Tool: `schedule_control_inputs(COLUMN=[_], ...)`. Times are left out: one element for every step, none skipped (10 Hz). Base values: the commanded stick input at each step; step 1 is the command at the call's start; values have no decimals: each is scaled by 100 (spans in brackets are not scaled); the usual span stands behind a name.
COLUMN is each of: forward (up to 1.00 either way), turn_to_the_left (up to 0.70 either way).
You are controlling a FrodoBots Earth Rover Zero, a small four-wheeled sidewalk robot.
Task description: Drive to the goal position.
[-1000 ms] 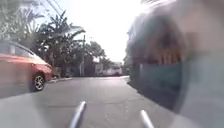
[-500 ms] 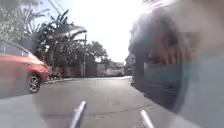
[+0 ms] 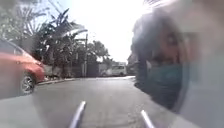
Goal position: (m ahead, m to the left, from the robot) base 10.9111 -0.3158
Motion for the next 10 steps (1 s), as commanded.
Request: schedule_control_inputs(forward=[85, 85, 85, 85, 85, 85, 85, 85, 85, 85], turn_to_the_left=[0, 0, 0, 0, 0, 0, -8, -27, -34, -34])
